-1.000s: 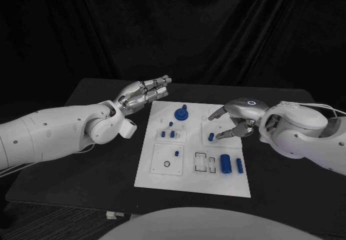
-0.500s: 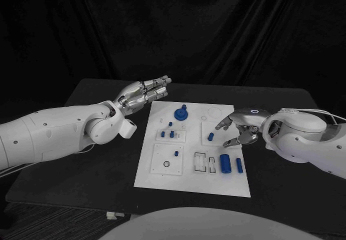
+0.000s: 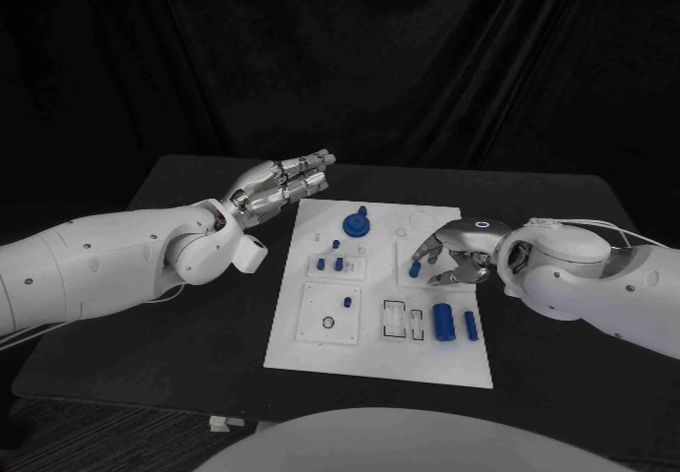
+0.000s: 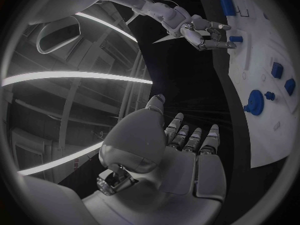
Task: Assemble the parts on the task board
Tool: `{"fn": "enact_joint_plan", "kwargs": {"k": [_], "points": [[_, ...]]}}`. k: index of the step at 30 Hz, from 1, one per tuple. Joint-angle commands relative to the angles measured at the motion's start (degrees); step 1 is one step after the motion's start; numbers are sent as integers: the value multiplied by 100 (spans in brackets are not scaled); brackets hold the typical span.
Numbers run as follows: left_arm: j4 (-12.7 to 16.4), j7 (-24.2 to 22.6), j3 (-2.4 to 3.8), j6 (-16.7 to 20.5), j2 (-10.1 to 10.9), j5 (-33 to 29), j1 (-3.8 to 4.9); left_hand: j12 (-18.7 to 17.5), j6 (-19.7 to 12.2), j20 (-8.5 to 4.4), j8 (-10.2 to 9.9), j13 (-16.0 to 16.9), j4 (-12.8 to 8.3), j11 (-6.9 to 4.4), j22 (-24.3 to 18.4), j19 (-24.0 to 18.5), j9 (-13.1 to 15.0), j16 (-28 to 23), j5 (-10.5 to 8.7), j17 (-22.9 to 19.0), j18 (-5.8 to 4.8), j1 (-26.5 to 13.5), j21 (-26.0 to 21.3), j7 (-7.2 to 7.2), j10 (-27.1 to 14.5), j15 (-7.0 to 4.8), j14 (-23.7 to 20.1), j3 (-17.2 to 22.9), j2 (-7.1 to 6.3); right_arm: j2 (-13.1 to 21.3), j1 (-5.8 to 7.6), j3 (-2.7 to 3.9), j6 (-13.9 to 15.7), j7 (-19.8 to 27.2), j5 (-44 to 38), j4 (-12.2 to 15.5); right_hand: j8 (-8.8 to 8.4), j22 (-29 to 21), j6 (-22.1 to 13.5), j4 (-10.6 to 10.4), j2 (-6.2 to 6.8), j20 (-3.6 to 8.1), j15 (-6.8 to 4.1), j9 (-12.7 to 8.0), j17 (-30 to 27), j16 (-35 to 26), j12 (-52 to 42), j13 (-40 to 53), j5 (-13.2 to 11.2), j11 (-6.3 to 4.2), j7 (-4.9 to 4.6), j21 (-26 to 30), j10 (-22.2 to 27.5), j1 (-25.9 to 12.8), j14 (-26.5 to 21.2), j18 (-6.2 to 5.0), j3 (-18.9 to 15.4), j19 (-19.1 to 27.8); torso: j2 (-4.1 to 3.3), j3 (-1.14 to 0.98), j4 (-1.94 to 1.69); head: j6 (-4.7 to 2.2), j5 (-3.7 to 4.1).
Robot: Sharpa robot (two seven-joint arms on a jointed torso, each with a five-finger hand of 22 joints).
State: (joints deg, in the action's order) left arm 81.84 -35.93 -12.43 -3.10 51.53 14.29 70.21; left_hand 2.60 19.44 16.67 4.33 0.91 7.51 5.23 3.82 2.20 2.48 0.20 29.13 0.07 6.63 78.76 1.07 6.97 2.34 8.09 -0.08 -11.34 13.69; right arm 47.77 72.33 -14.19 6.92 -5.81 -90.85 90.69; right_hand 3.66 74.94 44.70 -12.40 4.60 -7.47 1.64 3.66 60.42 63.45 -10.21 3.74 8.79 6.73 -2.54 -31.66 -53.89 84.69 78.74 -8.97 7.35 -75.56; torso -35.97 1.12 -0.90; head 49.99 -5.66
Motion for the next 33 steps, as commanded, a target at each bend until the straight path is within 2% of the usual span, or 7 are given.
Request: {"fn": "enact_joint_plan", "kwargs": {"k": [1, 6, 13, 18, 25, 30, 33], "points": [[5, -88, 5, -64, -13, -41, -7, 34, 46, -6, 26, 3, -55, 44, -2, -27, 5, -20, 36, -7, -4, 18, -23, 32, -7, -38, 8, 7, 61, -67, -35, 2, 185, 71, -3, -78, 24, 418, 66, 37, -18, 0, 11, 9, 5, 40, 28, 10, 13, -6, -13, -21, -80, 68, 41, 76, -1, -49, 3, 13, 0, 1, 2], [-1, -80, 5, -85, -25, -41, -12, 36, 60, -4, 32, 3, -60, 57, 3, -24, 6, -20, 37, -7, 0, 20, -21, 43, -5, -28, 8, 12, 66, -217, -82, 3, 247, 102, -3, -221, 46, 419, 251, 27, -48, -2, 11, 23, -2, 44, 45, 11, -96, -18, -92, -28, -265, 5, 46, 76, -64, -57, -2, 9, 2, 1, -6], [-6, -66, 5, -111, -37, -41, -18, 53, 79, -1, 44, 8, -72, 85, 11, -19, 9, -20, 36, -7, 10, 22, -16, 66, 8, -4, 8, 24, 78, -342, -111, 4, 377, 113, -3, -315, 106, 424, 437, -3, -105, 6, -4, 50, 12, 72, 58, 22, -368, -45, -147, -60, -491, -42, 68, 78, -133, -80, -2, 9, 4, 1, -11], [-14, -54, 5, -129, -53, -41, -23, 56, 88, 0, 48, 8, -74, 90, 13, -17, 10, -20, 36, -7, 12, 22, -15, 71, 11, 1, 8, 27, 81, -416, -117, 4, 413, 120, -3, -370, 167, 436, 626, 4, -153, 24, -30, 80, 30, 95, 66, 29, -438, -73, -165, -119, -625, 9, 86, 85, -135, -105, -3, 8, 1, 1, 1], [-20, -30, 5, -160, -73, -41, -29, 73, 107, 2, 60, 13, -85, 109, 18, -12, 12, -16, 38, -4, 23, 26, -11, 86, 26, 25, 14, 44, 99, -493, -122, 4, 426, 118, -3, -412, 279, 442, 954, 60, -220, 48, -48, 156, 38, 107, 124, 18, -408, -92, -204, -149, -733, 194, 102, 89, -69, -122, -3, 7, 4, 1, -2], [-21, -18, 5, -170, -79, -41, -32, 87, 126, 4, 69, 16, -95, 120, 23, -8, 14, -12, 40, -1, 30, 31, -8, 94, 38, 36, 19, 55, 108, -533, -128, 5, 425, 121, -3, -428, 349, 450, 1186, 106, -251, 61, -59, 222, 41, 112, 182, 10, -351, -100, -273, -182, -811, 352, 108, 95, 7, -131, -3, 11, 2, 1, -16], [-21, -9, 5, -176, -80, -41, -34, 91, 128, 4, 71, 17, -99, 124, 25, -6, 14, -10, 42, 0, 32, 34, -7, 97, 42, 39, 22, 60, 111, -550, -130, 5, 421, 127, -3, -431, 400, 455, 1359, 142, -249, 72, -71, 273, 33, 106, 225, 5, -344, -112, -360, -207, -872, 471, 108, 97, 65, -135, -3, 9, 4, 1, -19]]}}
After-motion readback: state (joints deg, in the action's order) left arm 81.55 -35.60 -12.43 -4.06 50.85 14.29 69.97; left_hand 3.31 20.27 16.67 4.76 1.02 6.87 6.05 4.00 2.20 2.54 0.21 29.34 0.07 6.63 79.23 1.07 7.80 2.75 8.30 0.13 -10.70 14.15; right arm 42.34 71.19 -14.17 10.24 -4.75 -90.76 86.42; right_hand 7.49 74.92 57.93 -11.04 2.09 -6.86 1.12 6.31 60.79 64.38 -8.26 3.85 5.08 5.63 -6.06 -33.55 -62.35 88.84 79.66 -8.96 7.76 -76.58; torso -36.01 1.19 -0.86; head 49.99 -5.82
